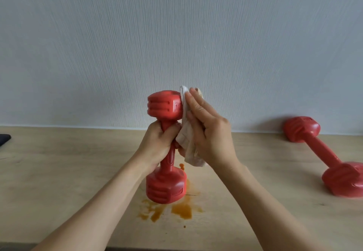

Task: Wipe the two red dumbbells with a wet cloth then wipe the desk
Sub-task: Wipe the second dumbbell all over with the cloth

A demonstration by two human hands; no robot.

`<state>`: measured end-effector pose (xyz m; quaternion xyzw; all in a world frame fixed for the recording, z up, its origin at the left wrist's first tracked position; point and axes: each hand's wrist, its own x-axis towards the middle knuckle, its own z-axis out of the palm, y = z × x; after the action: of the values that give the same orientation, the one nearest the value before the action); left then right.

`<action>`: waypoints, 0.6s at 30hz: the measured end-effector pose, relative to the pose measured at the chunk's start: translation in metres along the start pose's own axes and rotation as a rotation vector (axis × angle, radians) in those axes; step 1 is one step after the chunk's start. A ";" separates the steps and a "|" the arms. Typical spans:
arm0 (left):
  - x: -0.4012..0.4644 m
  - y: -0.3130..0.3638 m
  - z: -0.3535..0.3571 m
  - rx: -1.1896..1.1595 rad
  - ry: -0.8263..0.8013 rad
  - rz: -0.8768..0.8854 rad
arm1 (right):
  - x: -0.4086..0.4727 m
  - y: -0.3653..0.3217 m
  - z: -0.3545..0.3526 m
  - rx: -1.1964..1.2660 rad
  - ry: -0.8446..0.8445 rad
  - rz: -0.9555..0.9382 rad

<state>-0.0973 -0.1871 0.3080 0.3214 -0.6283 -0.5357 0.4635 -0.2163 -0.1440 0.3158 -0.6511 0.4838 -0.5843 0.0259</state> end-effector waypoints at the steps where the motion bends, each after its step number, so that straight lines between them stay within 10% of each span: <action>1: 0.001 0.000 0.000 -0.002 0.028 -0.013 | -0.002 -0.001 0.001 -0.065 -0.009 -0.074; 5: 0.003 -0.001 -0.003 -0.008 0.073 -0.031 | -0.010 0.001 0.005 -0.214 -0.104 -0.271; 18: -0.002 0.001 -0.005 0.007 -0.222 -0.032 | 0.011 0.003 -0.027 0.414 -0.110 0.310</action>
<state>-0.0920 -0.1868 0.3086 0.2715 -0.6724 -0.5732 0.3816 -0.2409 -0.1382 0.3303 -0.5809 0.4455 -0.6237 0.2740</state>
